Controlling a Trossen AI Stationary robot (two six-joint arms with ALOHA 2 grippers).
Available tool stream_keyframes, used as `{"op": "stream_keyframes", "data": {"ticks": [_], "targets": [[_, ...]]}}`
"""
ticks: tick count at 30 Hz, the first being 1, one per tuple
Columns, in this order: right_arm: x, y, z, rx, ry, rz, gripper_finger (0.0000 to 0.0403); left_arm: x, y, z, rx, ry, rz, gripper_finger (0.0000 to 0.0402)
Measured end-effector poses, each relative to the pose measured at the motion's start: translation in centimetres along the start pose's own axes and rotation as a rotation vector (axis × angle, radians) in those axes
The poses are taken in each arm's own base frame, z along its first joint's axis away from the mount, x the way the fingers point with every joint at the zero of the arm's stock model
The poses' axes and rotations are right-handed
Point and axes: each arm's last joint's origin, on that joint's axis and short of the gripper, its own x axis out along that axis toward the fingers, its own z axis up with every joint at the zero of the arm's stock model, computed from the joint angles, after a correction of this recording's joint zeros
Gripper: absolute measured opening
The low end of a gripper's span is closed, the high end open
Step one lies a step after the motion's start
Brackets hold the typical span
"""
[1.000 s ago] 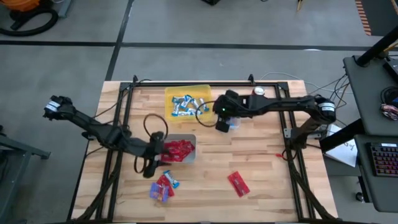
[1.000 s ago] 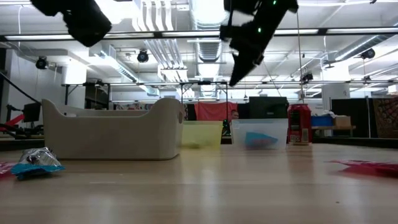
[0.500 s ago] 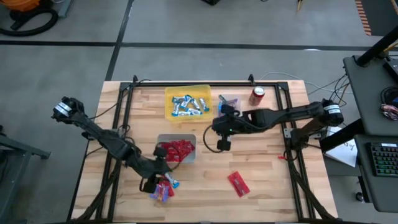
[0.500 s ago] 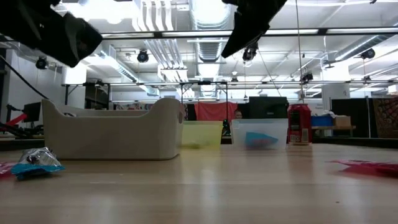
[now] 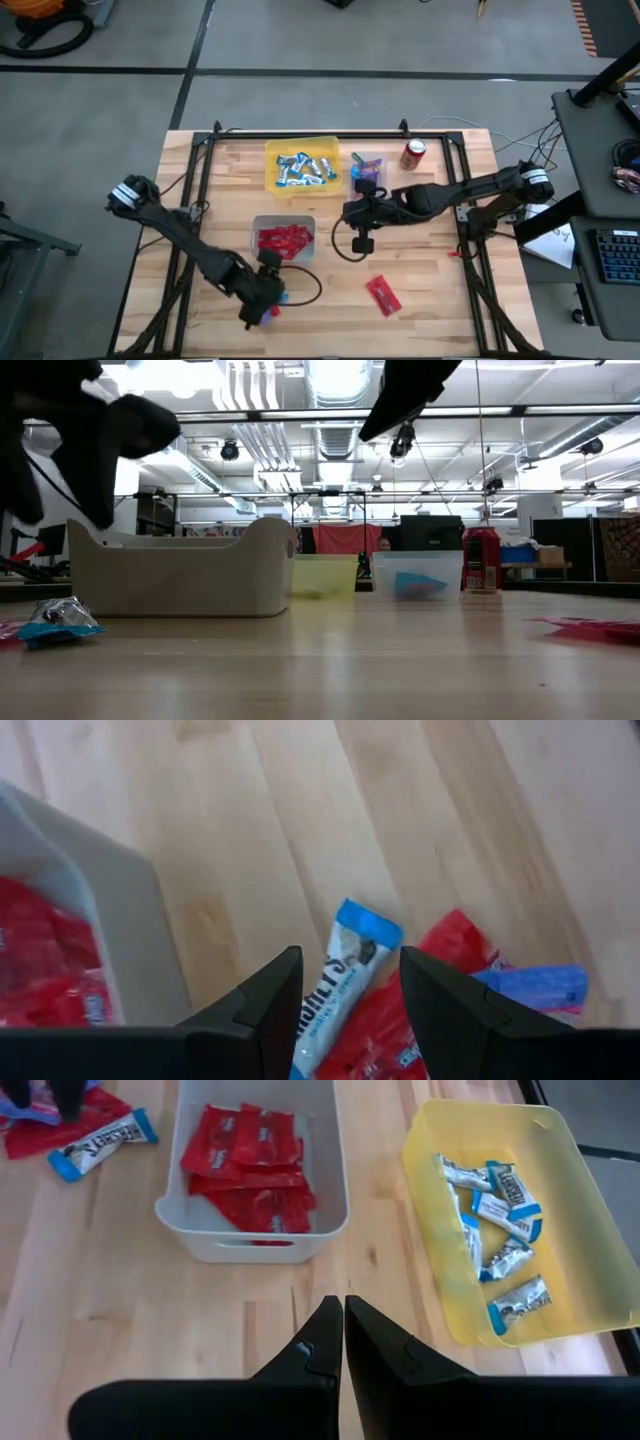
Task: Sort candy
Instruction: Put the white candy into the yellow bin
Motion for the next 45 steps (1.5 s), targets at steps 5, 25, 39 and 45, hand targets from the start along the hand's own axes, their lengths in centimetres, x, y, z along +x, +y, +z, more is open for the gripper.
{"op": "stream_keyframes", "data": {"ticks": [5,25,39,45], "targets": [[-0.2,0.7,0.0,-0.015,-0.004,0.015,0.0009,1.9,-0.6,-0.3,0.019,0.077,-0.005,0.0152],[-0.7,2.6,-0.1,-0.016,-0.016,0.057,0.0009,4.3,-1.0,-0.6,-0.014,0.115,0.015,0.0125],[-0.7,2.7,-0.1,-0.014,-0.015,0.058,0.0009,5.0,-1.3,-0.4,-0.041,0.090,-0.021,0.0043],[-0.8,2.9,-0.1,-0.020,-0.016,0.063,0.0009,4.9,-1.4,-0.2,-0.045,0.071,-0.029,0.0007]]}}
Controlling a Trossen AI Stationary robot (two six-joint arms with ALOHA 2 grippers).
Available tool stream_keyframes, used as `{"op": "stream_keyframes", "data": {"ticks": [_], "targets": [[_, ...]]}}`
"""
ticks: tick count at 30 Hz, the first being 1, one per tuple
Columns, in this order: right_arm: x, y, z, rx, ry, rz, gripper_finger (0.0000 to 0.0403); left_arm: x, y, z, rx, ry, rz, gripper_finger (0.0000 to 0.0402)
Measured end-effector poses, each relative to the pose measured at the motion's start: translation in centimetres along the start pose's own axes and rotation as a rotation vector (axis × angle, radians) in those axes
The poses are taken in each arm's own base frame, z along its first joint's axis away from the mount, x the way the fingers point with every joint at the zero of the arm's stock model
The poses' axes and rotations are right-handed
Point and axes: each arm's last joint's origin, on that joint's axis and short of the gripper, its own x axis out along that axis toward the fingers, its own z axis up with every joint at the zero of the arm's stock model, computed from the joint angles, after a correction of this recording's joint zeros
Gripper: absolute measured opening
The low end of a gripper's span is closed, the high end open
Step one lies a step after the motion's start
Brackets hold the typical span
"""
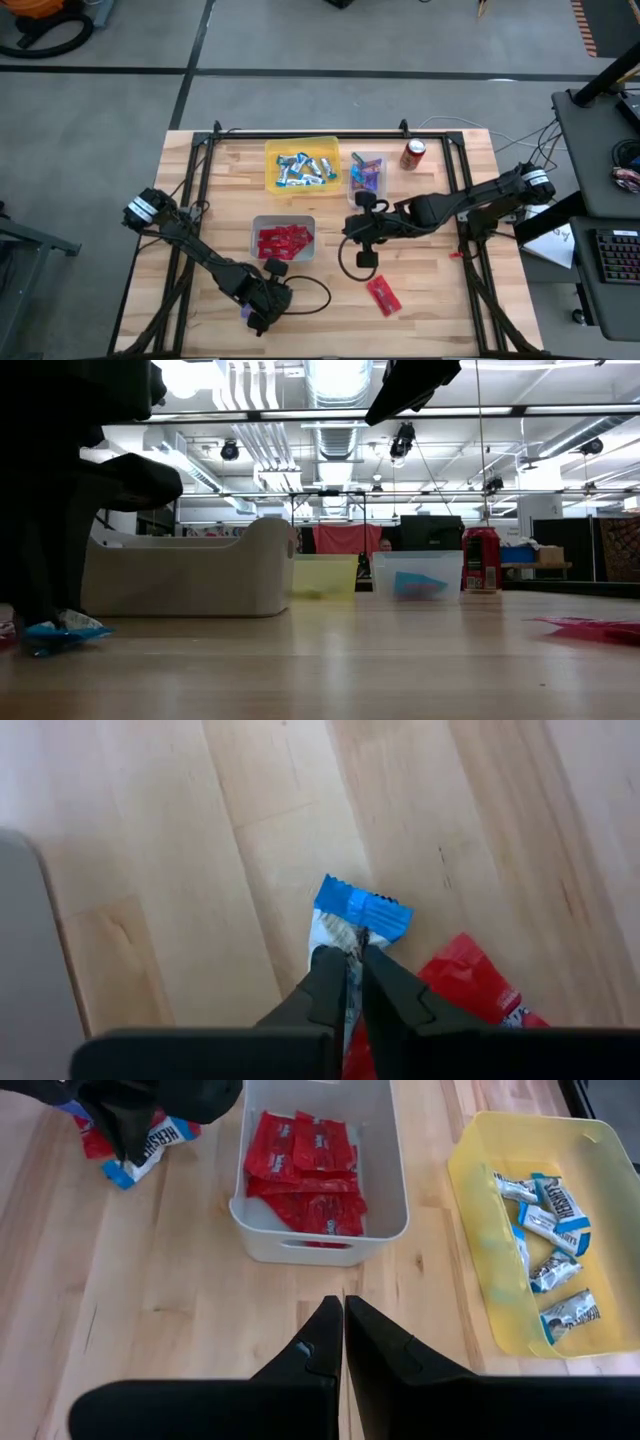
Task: Sort candy
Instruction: Put the white candy into the yellow bin
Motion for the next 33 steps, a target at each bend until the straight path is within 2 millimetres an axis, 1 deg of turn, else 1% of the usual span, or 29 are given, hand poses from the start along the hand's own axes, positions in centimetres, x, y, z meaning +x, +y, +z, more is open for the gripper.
{"op": "stream_keyframes", "data": {"ticks": [3,7,10,15,18,22,25,27,30,33], "targets": [[-0.1,0.2,0.0,-0.005,-0.001,0.004,0.0009,-0.4,0.0,0.0,0.000,-0.007,-0.007,0.0002],[-0.1,0.4,0.0,-0.010,-0.002,0.010,0.0009,-1.6,-0.1,0.2,0.014,-0.052,0.001,0.0000],[-0.2,0.6,0.0,-0.015,-0.003,0.014,0.0009,-2.3,-0.1,0.3,0.028,-0.073,0.025,0.0000],[-0.2,0.9,-0.1,-0.020,-0.004,0.019,0.0009,-3.5,0.0,0.5,0.027,-0.111,0.018,0.0001],[-0.3,1.0,-0.1,-0.022,-0.004,0.022,0.0009,-5.3,0.2,0.8,0.050,-0.157,0.015,0.0001],[-0.3,1.1,-0.1,-0.017,-0.004,0.024,0.0009,-9.0,1.0,1.4,0.086,-0.278,0.066,0.0001],[-0.3,1.2,-0.1,-0.016,-0.005,0.025,0.0009,-11.7,2.4,1.2,0.113,-0.346,0.160,0.0001],[-0.3,1.2,-0.1,-0.016,-0.005,0.025,0.0009,-13.5,3.7,0.9,0.117,-0.379,0.242,0.0001],[-0.3,1.2,-0.1,-0.016,-0.005,0.026,0.0009,-15.5,6.3,0.7,0.093,-0.412,0.375,0.0001],[-0.3,1.2,-0.1,-0.011,-0.005,0.026,0.0009,-16.8,9.5,0.6,0.061,-0.419,0.480,0.0000]]}}
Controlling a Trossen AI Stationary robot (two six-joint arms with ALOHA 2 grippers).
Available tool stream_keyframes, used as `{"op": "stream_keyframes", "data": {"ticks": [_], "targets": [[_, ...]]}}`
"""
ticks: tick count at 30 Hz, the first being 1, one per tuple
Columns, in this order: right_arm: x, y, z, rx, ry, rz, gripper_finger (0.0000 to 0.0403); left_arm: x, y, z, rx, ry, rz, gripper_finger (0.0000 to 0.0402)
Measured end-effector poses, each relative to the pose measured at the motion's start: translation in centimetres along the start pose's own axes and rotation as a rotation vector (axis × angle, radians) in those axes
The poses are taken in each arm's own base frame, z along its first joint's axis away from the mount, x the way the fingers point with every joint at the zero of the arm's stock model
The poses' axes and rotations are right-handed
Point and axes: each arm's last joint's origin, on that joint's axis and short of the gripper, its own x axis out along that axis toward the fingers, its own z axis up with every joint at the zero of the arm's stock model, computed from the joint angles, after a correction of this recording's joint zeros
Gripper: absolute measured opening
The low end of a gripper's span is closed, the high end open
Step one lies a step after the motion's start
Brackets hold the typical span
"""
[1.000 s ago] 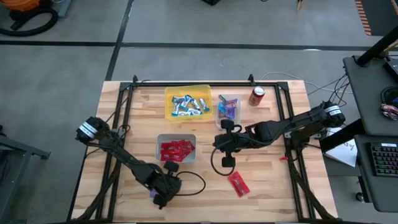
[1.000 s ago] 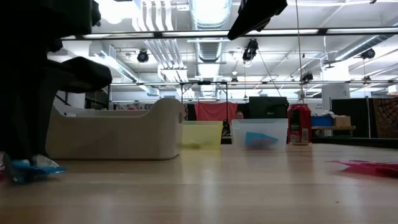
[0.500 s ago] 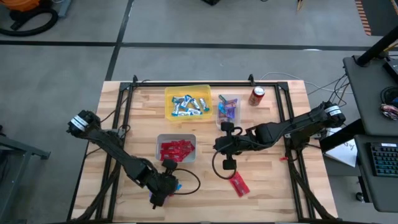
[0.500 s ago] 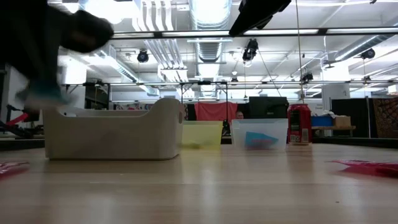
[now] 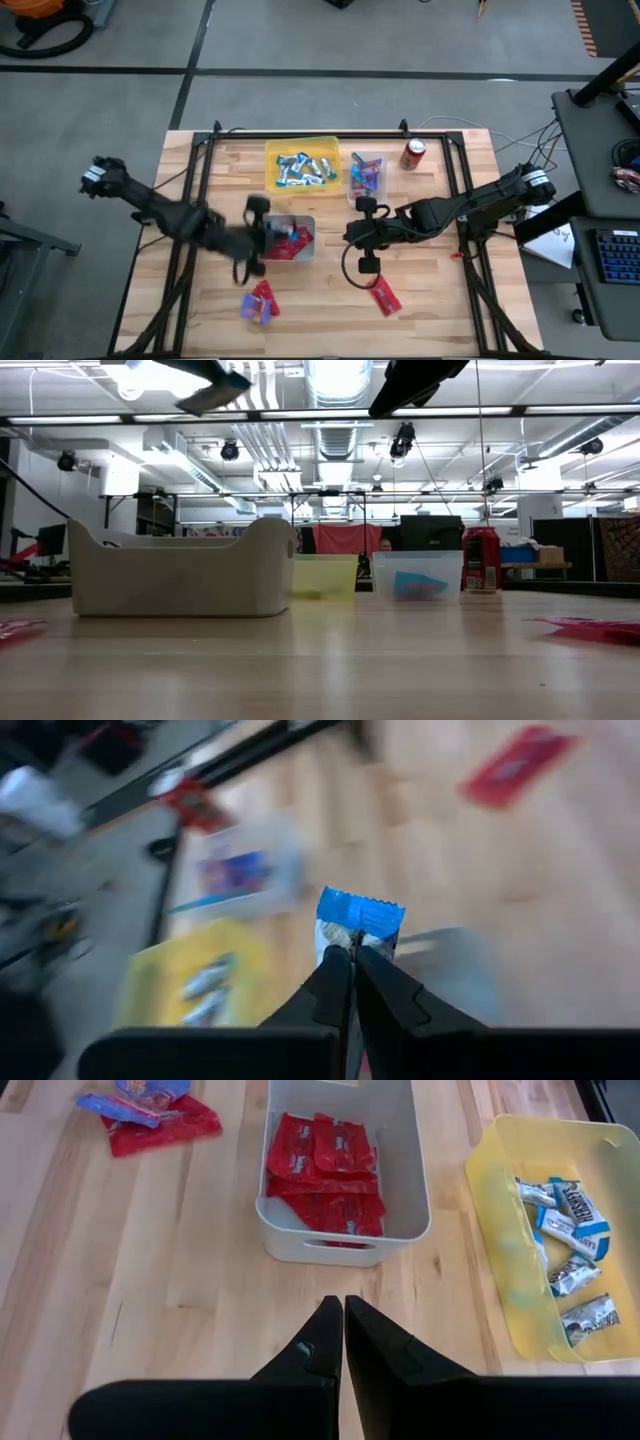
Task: Sort candy
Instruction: Put the white candy into the yellow bin
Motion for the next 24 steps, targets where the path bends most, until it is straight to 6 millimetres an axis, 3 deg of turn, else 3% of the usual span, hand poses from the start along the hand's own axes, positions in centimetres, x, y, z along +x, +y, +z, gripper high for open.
{"op": "stream_keyframes", "data": {"ticks": [5,15,20,24], "targets": [[0.0,0.0,0.0,0.016,0.003,0.000,0.0009,2.1,5.7,-1.1,-0.017,0.092,0.144,0.0000],[0.0,0.0,0.0,0.026,0.002,-0.001,0.0009,7.6,16.4,-6.7,-0.227,0.205,0.076,0.0000],[0.0,-0.1,0.0,0.051,0.000,-0.005,0.0009,10.3,19.9,-10.5,-0.354,0.237,0.011,0.0000],[0.1,-0.1,-0.1,0.073,0.002,-0.011,0.0009,11.9,21.0,-12.7,-0.389,0.309,0.015,0.0000]]}}
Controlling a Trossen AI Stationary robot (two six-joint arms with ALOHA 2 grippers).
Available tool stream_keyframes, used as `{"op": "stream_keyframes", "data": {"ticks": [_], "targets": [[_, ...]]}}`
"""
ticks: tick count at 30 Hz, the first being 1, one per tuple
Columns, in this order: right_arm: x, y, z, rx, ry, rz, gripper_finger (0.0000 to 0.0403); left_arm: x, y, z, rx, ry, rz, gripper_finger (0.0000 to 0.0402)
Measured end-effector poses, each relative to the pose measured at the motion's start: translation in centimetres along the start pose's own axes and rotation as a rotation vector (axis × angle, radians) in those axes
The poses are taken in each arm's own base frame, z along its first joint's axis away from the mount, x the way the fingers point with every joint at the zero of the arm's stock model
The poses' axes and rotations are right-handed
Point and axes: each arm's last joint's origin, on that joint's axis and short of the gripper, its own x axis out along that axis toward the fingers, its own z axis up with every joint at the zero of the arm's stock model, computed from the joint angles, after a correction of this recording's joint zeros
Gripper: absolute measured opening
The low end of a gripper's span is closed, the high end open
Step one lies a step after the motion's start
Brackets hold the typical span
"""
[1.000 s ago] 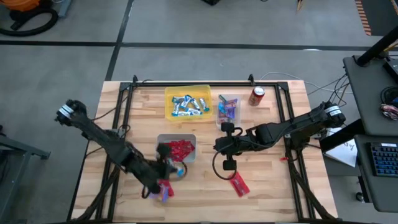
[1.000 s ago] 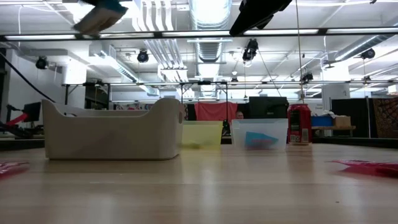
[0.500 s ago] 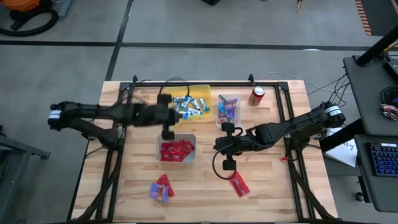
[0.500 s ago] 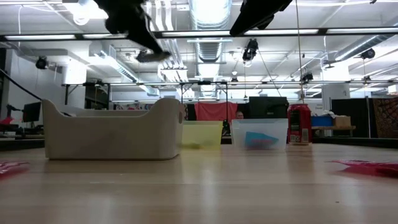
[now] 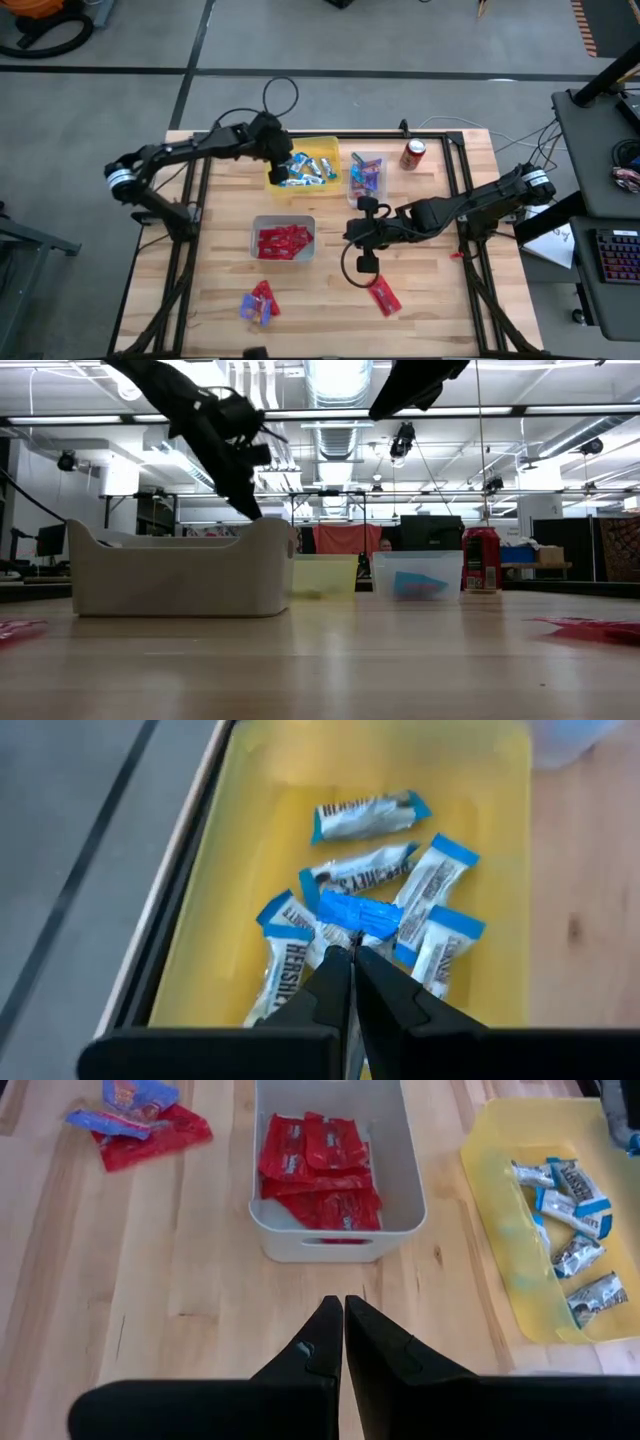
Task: Sort candy
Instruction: Put the white candy into the yellow bin, then put the blue candy into the transparent bin
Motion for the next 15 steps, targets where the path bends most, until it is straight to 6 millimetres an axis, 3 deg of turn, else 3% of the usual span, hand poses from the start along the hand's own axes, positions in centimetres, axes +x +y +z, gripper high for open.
{"op": "stream_keyframes", "data": {"ticks": [8,15], "targets": [[0.6,-0.1,-1.0,0.005,0.029,-0.025,0.0009,2.5,0.2,-0.5,0.025,0.035,-0.016,0.0005],[0.7,0.0,-1.1,0.018,0.028,-0.025,0.0009,2.5,0.2,-0.5,0.030,0.037,-0.015,0.0068]]}}
